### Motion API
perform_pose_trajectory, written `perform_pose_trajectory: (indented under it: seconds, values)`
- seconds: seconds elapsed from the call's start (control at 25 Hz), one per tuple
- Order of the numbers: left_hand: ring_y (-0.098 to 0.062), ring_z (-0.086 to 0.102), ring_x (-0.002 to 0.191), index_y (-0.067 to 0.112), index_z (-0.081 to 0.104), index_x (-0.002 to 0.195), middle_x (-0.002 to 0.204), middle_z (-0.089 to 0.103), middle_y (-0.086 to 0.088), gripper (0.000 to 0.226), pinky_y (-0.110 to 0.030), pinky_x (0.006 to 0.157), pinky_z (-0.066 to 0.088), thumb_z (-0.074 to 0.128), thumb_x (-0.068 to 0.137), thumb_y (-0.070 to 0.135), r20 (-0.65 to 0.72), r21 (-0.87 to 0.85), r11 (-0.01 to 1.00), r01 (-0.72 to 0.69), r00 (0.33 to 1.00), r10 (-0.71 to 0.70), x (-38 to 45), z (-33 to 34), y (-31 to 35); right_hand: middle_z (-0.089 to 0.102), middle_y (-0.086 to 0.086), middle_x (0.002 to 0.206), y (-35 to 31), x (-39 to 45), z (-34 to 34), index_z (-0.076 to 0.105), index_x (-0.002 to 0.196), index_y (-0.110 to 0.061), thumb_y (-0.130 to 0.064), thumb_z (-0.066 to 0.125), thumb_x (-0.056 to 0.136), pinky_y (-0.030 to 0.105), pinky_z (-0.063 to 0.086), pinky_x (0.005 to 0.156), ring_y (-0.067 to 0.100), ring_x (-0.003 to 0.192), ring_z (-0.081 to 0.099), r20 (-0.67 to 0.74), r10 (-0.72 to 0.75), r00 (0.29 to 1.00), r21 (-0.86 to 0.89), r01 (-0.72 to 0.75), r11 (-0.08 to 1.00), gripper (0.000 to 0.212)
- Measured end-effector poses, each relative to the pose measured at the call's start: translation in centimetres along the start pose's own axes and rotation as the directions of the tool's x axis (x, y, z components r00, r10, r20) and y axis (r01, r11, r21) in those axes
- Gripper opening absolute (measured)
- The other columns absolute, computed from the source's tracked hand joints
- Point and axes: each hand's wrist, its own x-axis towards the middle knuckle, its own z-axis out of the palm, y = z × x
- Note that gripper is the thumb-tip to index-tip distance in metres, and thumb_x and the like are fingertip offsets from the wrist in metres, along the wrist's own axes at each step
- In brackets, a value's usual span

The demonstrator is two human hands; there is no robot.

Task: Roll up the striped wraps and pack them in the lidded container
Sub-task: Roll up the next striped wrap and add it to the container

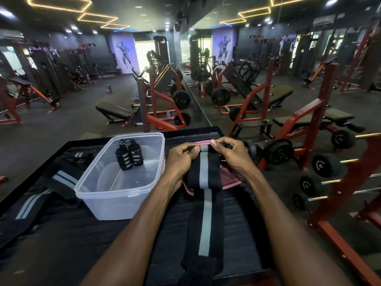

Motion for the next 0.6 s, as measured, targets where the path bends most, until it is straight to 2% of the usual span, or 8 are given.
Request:
perform_pose_trajectory:
  seconds: [0.04, 0.12, 0.2, 0.28, 0.4, 0.52, 0.6]
  values:
    - [-0.024, 0.072, 0.102, 0.022, 0.079, 0.089, 0.097, 0.079, -0.001, 0.013, -0.045, 0.101, 0.053, 0.069, 0.09, 0.014, -0.003, 0.006, 1.0, -0.008, 1.0, 0.008, 0.07, 0.0, -0.11, 0.056, 0.016, 0.076, -0.04, 0.0, -0.01, 0.07, 0.07, -0.019, -0.019, 0.071, 0.09, 0.027, 0.042, 0.051, 0.025, 0.068, 0.051, -0.014, 0.013, 1.0, 0.004, -0.013, 1.0, 0.021]
    - [-0.026, 0.071, 0.104, 0.021, 0.079, 0.09, 0.098, 0.079, -0.003, 0.012, -0.047, 0.101, 0.053, 0.069, 0.091, 0.015, 0.003, -0.011, 1.0, -0.012, 1.0, 0.012, 0.0, 0.12, -0.2, 0.056, 0.016, 0.075, -0.04, 0.1, -0.09, 0.069, 0.071, -0.014, -0.014, 0.071, 0.09, 0.023, 0.041, 0.045, 0.024, 0.065, 0.05, -0.051, -0.024, 0.998, -0.008, 0.024, 1.0, 0.019]
    - [-0.028, 0.073, 0.099, 0.018, 0.08, 0.087, 0.096, 0.079, -0.008, 0.013, -0.047, 0.098, 0.055, 0.069, 0.092, 0.023, 0.026, -0.051, 0.999, 0.015, 1.0, -0.014, -0.16, 0.28, -0.15, 0.058, 0.015, 0.073, 0.05, 0.17, -0.14, 0.069, 0.07, -0.012, -0.005, 0.071, 0.087, 0.024, 0.04, 0.043, 0.025, 0.062, 0.049, -0.039, -0.078, 0.996, 0.014, 0.079, 0.997, 0.019]
    - [-0.023, 0.072, 0.088, 0.017, 0.079, 0.079, 0.091, 0.079, -0.009, 0.022, -0.045, 0.092, 0.055, 0.068, 0.093, 0.03, 0.015, -0.021, 1.0, 0.017, 1.0, -0.017, -0.23, 0.43, -0.14, 0.06, 0.013, 0.07, 0.08, 0.1, -0.16, 0.07, 0.069, -0.012, 0.002, 0.072, 0.085, 0.024, 0.04, 0.043, 0.025, 0.06, 0.049, -0.022, -0.096, 0.995, 0.039, 0.097, 0.995, 0.021]
    - [-0.017, 0.07, 0.085, 0.021, 0.077, 0.077, 0.088, 0.078, -0.003, 0.02, -0.042, 0.092, 0.055, 0.067, 0.094, 0.024, -0.049, 0.031, 0.999, -0.008, 0.999, 0.01, -0.03, 0.45, -0.26, 0.064, 0.009, 0.071, 0.02, -0.02, 0.01, 0.072, 0.081, -0.006, -0.002, 0.071, 0.086, 0.025, 0.04, 0.044, 0.019, 0.058, 0.051, 0.015, -0.062, 0.998, 0.074, 0.061, 0.995, 0.007]
    - [-0.01, 0.068, 0.086, 0.021, 0.076, 0.087, 0.09, 0.076, 0.004, 0.015, -0.029, 0.091, 0.054, 0.066, 0.093, 0.013, -0.069, 0.051, 0.997, -0.066, 0.995, 0.069, -0.13, 0.62, -0.08, 0.058, 0.008, 0.066, 0.01, -0.01, 0.02, 0.069, 0.084, -0.002, -0.011, 0.066, 0.092, 0.023, 0.038, 0.041, 0.015, 0.056, 0.048, 0.053, 0.062, 0.997, 0.145, -0.069, 0.987, 0.013]
    - [-0.004, 0.066, 0.083, 0.022, 0.075, 0.088, 0.089, 0.074, 0.009, 0.018, -0.022, 0.085, 0.051, 0.065, 0.093, 0.008, -0.063, 0.085, 0.99, -0.113, 0.991, 0.118, -0.18, 0.68, -0.08, 0.059, 0.008, 0.067, 0.16, 0.14, 0.06, 0.069, 0.082, -0.003, -0.006, 0.065, 0.092, 0.024, 0.039, 0.042, 0.017, 0.058, 0.05, 0.038, 0.059, 0.998, 0.108, -0.063, 0.992, 0.011]
